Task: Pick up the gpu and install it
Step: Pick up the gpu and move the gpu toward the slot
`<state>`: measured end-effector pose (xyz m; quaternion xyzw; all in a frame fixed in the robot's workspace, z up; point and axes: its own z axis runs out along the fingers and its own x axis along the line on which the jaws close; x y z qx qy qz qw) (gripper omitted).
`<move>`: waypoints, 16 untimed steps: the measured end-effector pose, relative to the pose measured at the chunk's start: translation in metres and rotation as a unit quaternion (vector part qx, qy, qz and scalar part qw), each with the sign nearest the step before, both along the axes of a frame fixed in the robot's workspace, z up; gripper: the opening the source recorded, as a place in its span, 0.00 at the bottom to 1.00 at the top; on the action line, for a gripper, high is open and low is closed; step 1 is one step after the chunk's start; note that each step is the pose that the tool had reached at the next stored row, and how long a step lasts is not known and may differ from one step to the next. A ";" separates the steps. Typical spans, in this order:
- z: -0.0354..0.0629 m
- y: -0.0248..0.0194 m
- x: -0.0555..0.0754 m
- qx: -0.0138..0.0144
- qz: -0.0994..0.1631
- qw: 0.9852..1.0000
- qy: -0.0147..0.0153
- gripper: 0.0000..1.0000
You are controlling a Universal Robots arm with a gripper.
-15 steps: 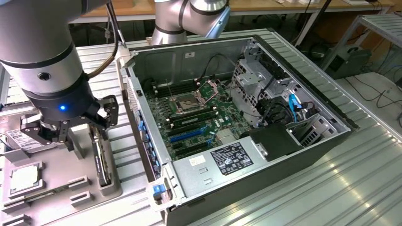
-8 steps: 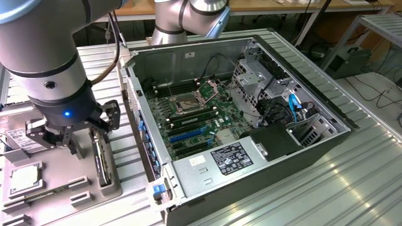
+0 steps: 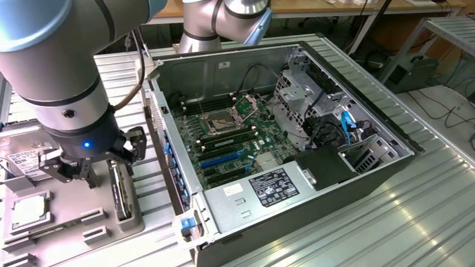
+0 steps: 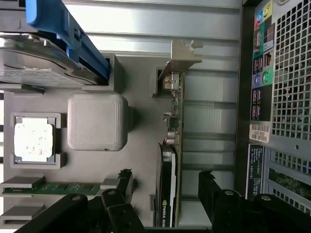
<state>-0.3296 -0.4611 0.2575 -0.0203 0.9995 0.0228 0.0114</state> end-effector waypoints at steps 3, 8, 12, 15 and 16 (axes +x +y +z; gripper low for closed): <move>-0.0056 -0.0013 0.000 0.000 0.000 1.000 0.000 0.66; -0.0132 -0.0020 0.001 -0.001 -0.001 1.000 0.000 0.66; -0.0143 -0.0020 0.001 -0.001 -0.001 1.000 0.000 0.66; -0.0152 -0.0020 0.001 -0.001 -0.001 1.000 -0.001 0.66; -0.0173 -0.0020 0.001 -0.001 -0.001 1.000 -0.001 0.66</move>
